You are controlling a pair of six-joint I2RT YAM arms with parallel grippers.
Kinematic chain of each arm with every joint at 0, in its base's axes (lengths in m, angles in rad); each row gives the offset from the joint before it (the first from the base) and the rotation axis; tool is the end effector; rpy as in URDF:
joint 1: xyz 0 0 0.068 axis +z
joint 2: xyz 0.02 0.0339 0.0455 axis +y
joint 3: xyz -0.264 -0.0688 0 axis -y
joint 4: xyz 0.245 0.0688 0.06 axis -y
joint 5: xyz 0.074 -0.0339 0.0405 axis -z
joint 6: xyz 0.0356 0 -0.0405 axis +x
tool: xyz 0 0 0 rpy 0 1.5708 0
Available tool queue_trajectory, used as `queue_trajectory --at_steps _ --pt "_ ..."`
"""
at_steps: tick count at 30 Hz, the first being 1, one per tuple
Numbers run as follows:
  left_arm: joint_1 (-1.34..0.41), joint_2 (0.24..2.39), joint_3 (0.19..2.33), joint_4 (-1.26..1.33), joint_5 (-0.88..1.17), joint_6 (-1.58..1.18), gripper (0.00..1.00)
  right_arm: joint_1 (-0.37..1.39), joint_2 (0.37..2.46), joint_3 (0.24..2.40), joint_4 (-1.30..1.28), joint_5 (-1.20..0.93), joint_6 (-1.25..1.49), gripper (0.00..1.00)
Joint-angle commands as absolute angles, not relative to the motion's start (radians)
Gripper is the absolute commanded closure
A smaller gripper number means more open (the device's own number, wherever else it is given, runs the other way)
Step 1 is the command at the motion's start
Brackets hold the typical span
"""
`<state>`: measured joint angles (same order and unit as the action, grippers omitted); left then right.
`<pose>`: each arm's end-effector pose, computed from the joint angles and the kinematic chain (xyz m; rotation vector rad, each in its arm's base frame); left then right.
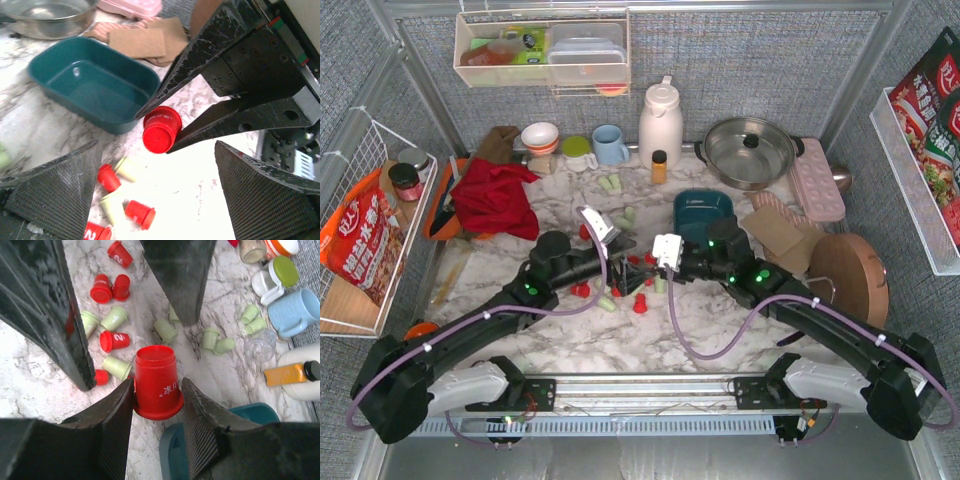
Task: Mix the coffee capsules in the storage basket
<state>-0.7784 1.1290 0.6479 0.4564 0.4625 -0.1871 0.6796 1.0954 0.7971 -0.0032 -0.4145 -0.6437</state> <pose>0.1725 -0.1924 0.2894 0.8516 1.4824 -1.1021 0.1876 0.1700 0.3019 -1.3584 1.2796 0.4121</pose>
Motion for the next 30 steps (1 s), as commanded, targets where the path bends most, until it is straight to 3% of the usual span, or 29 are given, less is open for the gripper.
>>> queue_trajectory --at_steps 1,7,11,16,24,27,30 --pt "-0.779 1.07 0.624 0.438 0.251 -0.188 0.01 0.676 1.116 0.808 0.005 -0.289 -0.615 0.72" --pt "-0.778 0.963 0.556 0.33 -0.117 -0.226 0.01 0.61 1.208 0.808 0.093 -0.063 -0.449 0.71" --pt "-0.778 0.908 0.489 0.287 -0.257 -0.299 0.01 0.545 1.302 0.822 0.122 0.099 -0.281 0.6" --pt "-0.776 0.858 0.408 0.26 -0.338 -0.479 0.01 0.447 1.377 0.857 0.057 0.132 -0.088 0.55" --pt "-0.772 0.918 0.389 0.048 -0.393 -0.689 0.01 0.36 1.429 0.875 -0.016 0.119 0.049 0.2" --pt "-0.772 0.962 0.413 -0.063 -0.432 -0.752 0.01 0.345 1.422 0.878 -0.032 0.104 0.05 0.16" --pt "-0.772 1.007 0.445 -0.157 -0.466 -0.796 0.1 0.342 1.403 0.877 -0.04 0.094 0.031 0.16"
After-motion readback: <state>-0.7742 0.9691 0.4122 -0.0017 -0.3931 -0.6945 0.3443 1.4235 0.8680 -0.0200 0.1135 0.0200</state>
